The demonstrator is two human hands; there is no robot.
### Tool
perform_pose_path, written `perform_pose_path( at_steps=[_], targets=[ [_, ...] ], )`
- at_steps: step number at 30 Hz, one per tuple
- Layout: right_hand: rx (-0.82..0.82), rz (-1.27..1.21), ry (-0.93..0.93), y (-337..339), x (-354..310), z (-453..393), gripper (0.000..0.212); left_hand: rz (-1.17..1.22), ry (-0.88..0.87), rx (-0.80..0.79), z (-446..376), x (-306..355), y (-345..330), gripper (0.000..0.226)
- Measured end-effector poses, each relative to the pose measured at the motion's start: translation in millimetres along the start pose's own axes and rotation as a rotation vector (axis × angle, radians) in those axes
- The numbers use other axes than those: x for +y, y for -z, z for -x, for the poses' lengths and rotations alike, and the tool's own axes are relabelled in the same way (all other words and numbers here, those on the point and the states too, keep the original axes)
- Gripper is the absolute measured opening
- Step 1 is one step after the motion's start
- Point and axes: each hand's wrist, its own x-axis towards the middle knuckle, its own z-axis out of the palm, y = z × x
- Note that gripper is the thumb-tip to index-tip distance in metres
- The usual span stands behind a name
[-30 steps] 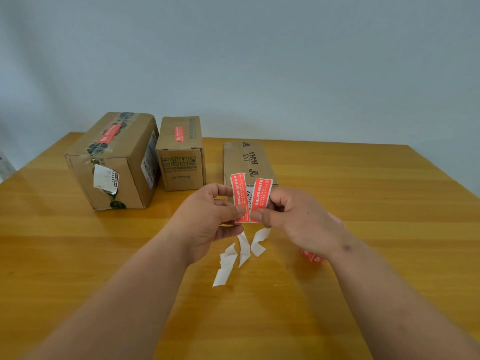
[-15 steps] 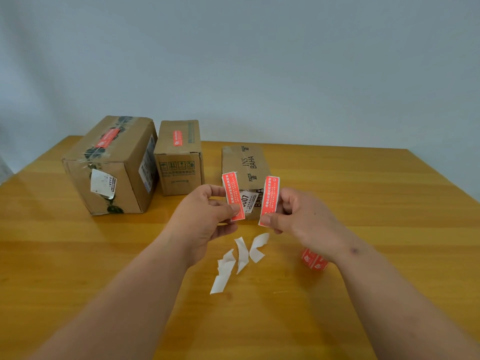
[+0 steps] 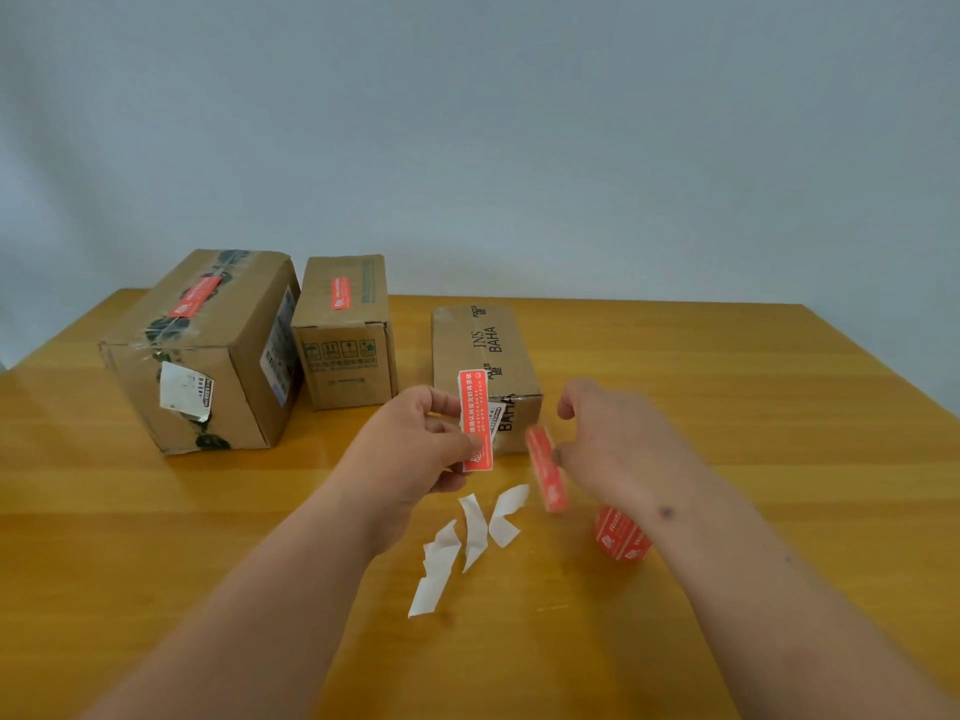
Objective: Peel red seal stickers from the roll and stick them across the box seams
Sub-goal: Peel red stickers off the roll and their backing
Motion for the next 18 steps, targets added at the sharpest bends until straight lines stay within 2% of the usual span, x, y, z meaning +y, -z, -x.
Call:
perform_pose_path(
  at_steps=[4,8,10,15,18],
  targets=[
    [0.105,-0.026,0.057,0.2,-2.2,0.2,0.016,-0.043,-0.004,-0.016,3.2,0.5,-0.8,0.023],
    [0.095,-0.457,0.123,-2.1,-11.5,2.3,0.016,-0.091,-0.010,-0.049,9.5,1.7,0.3,0.019],
    [0.091,-0.559,0.141,-4.5,-14.2,3.0,0.019,-0.135,-0.014,-0.062,13.3,2.2,2.2,0.018],
    [0.086,-0.556,0.168,-8.1,-16.9,4.5,0.021,-0.196,-0.055,-0.095,24.1,4.1,8.9,0.014],
    [0.100,-0.636,0.128,-7.6,-16.0,6.8,0.021,-0.123,-0.035,-0.098,29.3,3.3,14.4,0.010]
  ],
)
